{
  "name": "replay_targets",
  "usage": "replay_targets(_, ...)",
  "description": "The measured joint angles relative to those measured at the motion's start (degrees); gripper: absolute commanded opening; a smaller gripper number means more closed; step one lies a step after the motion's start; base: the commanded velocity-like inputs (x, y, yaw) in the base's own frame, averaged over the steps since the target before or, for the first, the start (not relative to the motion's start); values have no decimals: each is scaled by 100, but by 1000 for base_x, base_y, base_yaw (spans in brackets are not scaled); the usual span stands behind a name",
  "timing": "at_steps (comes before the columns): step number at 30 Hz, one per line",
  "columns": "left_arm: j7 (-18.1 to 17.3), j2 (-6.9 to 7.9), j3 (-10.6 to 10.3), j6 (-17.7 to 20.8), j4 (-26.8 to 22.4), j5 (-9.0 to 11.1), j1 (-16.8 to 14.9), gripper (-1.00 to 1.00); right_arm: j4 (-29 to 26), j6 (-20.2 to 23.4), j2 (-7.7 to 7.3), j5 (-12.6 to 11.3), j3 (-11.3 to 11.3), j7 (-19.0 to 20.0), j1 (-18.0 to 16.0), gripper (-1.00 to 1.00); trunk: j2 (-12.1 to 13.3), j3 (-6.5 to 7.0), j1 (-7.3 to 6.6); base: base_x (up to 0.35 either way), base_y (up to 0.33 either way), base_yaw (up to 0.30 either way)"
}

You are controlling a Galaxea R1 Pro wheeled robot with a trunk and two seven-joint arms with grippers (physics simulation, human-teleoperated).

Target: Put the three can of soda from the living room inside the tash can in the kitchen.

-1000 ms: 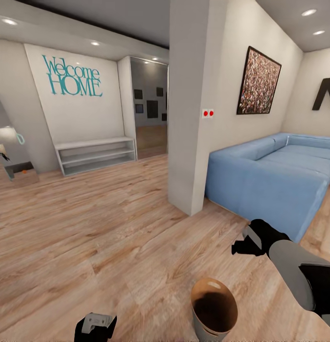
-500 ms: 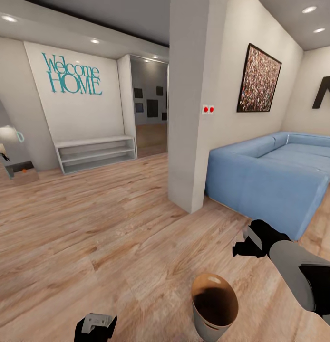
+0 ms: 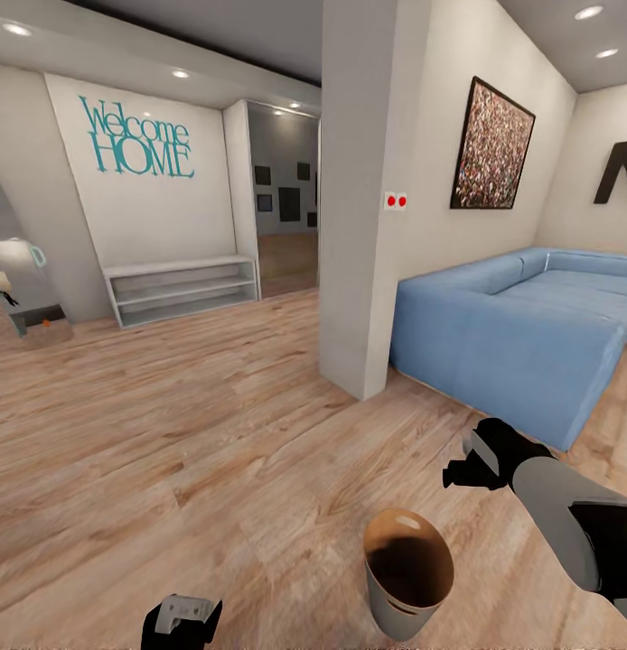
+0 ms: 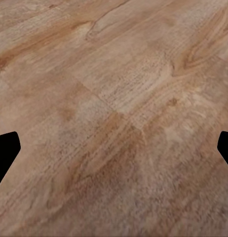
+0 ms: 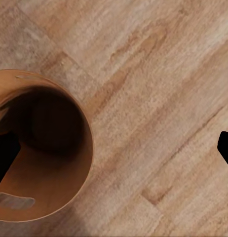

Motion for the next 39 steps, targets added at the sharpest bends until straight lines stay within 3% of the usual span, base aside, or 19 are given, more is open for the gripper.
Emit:
replay_targets(10, 0, 0, 0, 0, 0, -2, 0, 100, -1, -10, -1, 6, 8, 0, 0, 100, -401, -180, 220, 0, 0, 0)
replay_targets(27, -1, 5, 0, 15, 19, 6, -13, 100, 7, -38, 0, 13, 10, 0, 0, 100, -425, -556, 264, 0, 0, 0)
replay_targets(32, 14, 8, 0, 197, -26, 17, -45, 100, 6, -40, 10, 15, 16, 0, 0, 100, -431, -667, 277, 0, 0, 0)
replay_targets(38, 35, 9, 0, 508, -17, -1, -381, 100, 1, -42, -1, 11, 89, 6, 0, 100, -439, -799, 293, 0, 0, 0)
replay_targets(39, 42, 9, 0, 642, -2, -1, -595, 100, 0, -45, -4, 6, 137, 13, 0, 100, -441, -821, 295, 0, 0, 0)
